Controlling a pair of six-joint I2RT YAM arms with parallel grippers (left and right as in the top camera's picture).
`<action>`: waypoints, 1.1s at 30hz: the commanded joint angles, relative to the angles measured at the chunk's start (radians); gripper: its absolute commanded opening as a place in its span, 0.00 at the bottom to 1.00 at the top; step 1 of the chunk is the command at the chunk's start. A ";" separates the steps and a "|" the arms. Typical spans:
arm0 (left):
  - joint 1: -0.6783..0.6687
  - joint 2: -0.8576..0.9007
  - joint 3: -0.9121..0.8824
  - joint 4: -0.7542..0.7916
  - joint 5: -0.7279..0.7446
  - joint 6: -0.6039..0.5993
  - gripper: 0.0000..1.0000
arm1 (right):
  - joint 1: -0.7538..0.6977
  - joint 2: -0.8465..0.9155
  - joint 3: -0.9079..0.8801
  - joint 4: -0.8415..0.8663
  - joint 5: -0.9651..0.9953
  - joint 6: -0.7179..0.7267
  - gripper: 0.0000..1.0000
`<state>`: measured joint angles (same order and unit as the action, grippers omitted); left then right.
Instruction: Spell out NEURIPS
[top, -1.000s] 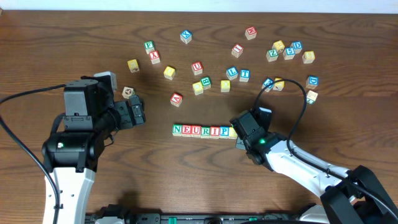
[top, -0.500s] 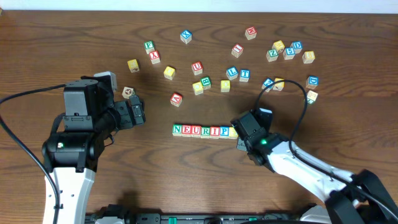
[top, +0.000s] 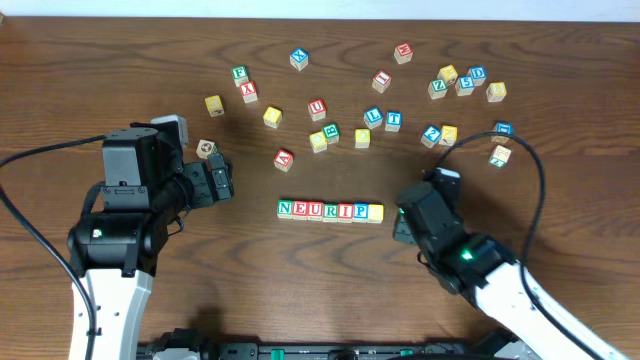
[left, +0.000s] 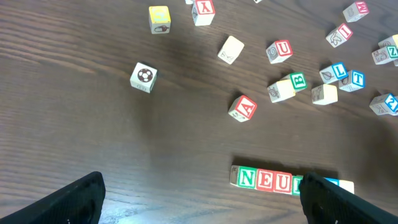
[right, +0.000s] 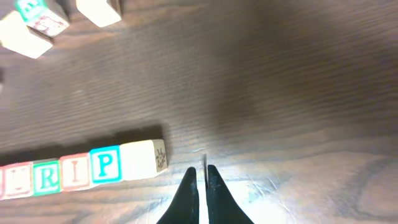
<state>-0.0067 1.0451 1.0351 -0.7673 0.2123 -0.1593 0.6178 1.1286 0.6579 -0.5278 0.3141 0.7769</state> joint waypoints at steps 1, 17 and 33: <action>0.006 0.000 0.027 -0.003 0.012 0.009 0.98 | -0.001 -0.065 -0.003 -0.036 0.016 -0.008 0.01; 0.006 0.000 0.027 -0.003 0.012 0.009 0.98 | -0.001 -0.281 -0.003 -0.116 0.016 -0.008 0.01; 0.006 0.000 0.027 -0.003 0.012 0.009 0.98 | -0.001 -0.333 -0.003 -0.169 0.063 -0.128 0.99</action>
<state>-0.0067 1.0451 1.0351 -0.7673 0.2123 -0.1593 0.6174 0.8021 0.6579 -0.6937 0.3336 0.6689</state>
